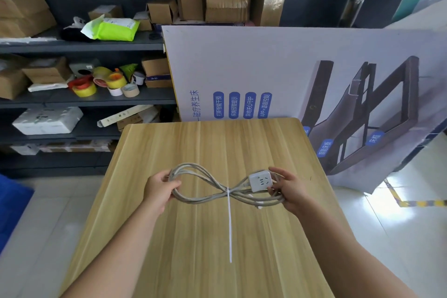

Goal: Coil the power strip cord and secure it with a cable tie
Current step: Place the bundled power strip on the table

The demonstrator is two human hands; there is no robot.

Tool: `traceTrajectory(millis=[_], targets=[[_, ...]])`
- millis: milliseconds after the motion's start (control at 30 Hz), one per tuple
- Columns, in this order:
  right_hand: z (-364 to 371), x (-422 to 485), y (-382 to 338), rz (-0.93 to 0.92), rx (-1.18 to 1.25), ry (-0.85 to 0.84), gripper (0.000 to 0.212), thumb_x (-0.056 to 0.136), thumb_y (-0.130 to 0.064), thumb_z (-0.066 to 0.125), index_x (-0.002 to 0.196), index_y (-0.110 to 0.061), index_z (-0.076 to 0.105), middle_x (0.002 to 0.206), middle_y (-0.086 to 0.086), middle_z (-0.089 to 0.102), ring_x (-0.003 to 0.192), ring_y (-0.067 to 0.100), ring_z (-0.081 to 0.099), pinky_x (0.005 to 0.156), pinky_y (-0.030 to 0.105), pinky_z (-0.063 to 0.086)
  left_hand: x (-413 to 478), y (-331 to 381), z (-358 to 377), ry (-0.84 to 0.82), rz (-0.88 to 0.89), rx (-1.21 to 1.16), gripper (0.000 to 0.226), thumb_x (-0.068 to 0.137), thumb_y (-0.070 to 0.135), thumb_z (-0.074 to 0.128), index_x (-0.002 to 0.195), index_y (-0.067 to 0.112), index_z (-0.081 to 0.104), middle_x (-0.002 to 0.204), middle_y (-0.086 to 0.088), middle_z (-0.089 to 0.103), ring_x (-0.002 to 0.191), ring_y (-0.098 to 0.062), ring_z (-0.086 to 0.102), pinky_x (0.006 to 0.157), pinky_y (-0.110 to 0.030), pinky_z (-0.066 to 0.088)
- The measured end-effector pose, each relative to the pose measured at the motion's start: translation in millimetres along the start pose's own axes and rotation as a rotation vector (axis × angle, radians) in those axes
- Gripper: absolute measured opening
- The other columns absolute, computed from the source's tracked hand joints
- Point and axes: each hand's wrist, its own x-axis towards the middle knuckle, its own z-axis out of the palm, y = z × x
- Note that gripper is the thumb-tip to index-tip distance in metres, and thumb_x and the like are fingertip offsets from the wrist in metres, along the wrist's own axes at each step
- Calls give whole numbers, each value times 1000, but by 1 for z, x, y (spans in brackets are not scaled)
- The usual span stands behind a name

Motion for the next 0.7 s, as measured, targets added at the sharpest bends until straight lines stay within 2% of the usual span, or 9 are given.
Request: traceTrajectory(millis=[100, 167, 233, 333, 400, 467, 567, 700], targets=[[-3, 21, 32, -39, -241, 92, 45, 79, 20, 52, 112, -7, 67, 97, 8, 73, 57, 18, 59, 50, 26, 48, 18, -32, 0, 43, -2, 229, 29, 75, 4, 74, 99, 21, 71, 83, -2, 73, 76, -27, 70, 75, -48, 61], [-5, 28, 51, -70, -389, 115, 39, 81, 13, 54, 109, -10, 68, 93, 4, 75, 56, 17, 58, 52, 27, 46, 28, -53, 0, 61, -10, 349, 27, 71, 9, 75, 92, 25, 71, 79, 1, 74, 73, -25, 71, 72, -48, 61], [-7, 36, 68, -81, -512, 137, 36, 83, 10, 54, 108, -12, 68, 96, 3, 74, 55, 15, 60, 53, 28, 49, 37, -74, 1, 75, -41, 419, 29, 69, 11, 75, 97, 22, 72, 78, 4, 73, 71, -24, 71, 71, -48, 61], [-11, 51, 94, -106, -698, 165, 37, 84, 4, 54, 110, -18, 69, 104, -1, 73, 81, 14, 69, 69, 34, 58, 44, -101, 5, 68, -46, 485, 37, 75, 10, 73, 110, 22, 69, 81, 13, 66, 76, -23, 69, 72, -44, 60], [-12, 58, 110, -106, -825, 171, 39, 84, -2, 53, 113, -23, 68, 107, -5, 72, 92, 15, 67, 72, 30, 54, 48, -118, 9, 59, -32, 521, 45, 78, 10, 71, 121, 23, 66, 92, 8, 69, 82, -20, 68, 75, -39, 58], [-14, 64, 125, -88, -878, 166, 39, 85, -1, 52, 115, -20, 68, 106, -3, 69, 91, 16, 64, 73, 26, 46, 52, -134, 11, 56, -16, 563, 47, 81, 11, 70, 126, 21, 64, 107, 0, 72, 86, -19, 66, 76, -32, 54], [-16, 70, 145, -47, -895, 164, 39, 87, 1, 49, 117, -17, 67, 107, 0, 68, 93, 19, 63, 73, 24, 43, 58, -152, 14, 46, -30, 614, 47, 83, 12, 70, 128, 18, 63, 113, -4, 72, 94, -22, 66, 75, -26, 45], [-19, 76, 166, -60, -928, 175, 38, 89, 3, 47, 116, -15, 67, 111, 7, 69, 93, 22, 63, 69, 24, 41, 66, -167, 13, 16, -76, 668, 53, 83, 15, 71, 135, 15, 59, 123, -6, 70, 108, -25, 66, 87, -31, 49]])
